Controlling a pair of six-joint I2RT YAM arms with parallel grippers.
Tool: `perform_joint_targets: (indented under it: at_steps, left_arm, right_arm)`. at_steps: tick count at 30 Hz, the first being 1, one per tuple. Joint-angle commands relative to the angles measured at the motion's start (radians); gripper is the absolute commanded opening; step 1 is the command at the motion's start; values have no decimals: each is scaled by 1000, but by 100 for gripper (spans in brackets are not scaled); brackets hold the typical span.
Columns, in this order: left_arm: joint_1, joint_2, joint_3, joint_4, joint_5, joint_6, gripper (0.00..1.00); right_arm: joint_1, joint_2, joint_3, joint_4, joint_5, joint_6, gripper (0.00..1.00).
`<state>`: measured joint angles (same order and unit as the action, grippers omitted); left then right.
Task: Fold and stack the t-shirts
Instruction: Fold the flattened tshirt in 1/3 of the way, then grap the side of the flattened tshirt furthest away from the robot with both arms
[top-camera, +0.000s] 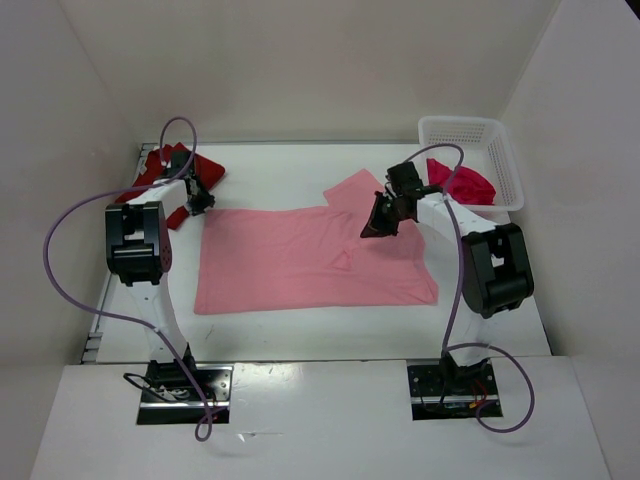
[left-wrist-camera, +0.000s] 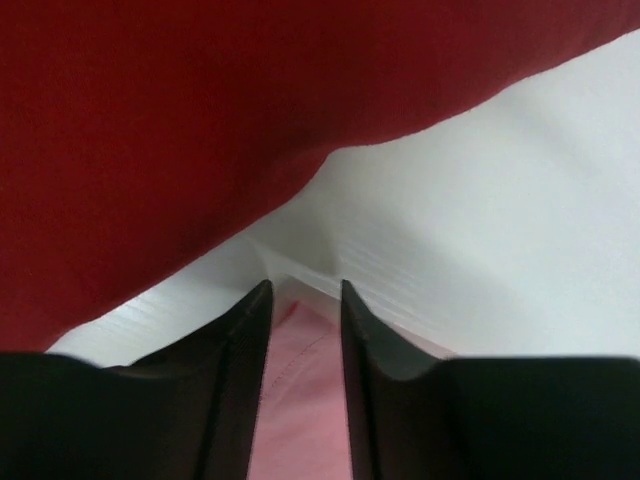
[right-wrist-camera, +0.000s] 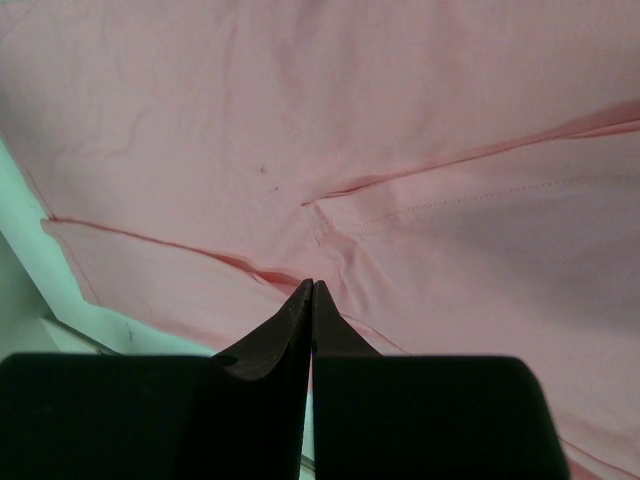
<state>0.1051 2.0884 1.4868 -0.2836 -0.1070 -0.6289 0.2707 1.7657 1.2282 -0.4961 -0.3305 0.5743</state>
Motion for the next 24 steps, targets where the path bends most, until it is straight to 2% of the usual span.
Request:
perform_joint_targets:
  at_steps: [1, 4, 7, 12, 13, 16, 24]
  left_arm:
    - [-1, 12, 26, 4, -2, 24, 38]
    - [-1, 21, 17, 4, -2, 24, 28]
    - [-1, 21, 17, 14, 10, 24, 24]
    - [-1, -2, -2, 14, 10, 15, 12]
    - [-1, -16, -2, 14, 10, 15, 9]
    - [-1, -39, -13, 14, 19, 6, 3]
    - [-1, -96, -69, 44, 47, -12, 0]
  right_arm:
    - [5, 15, 40, 36, -10, -21, 3]
    - [5, 24, 69, 45, -10, -10, 8]
    - [5, 64, 131, 36, 30, -10, 16]
    - [5, 172, 306, 27, 91, -40, 33]
    - [-5, 195, 335, 27, 105, -40, 39]
    - [-14, 299, 477, 27, 166, -60, 46]
    - [-37, 633, 918, -47, 358, -96, 51]
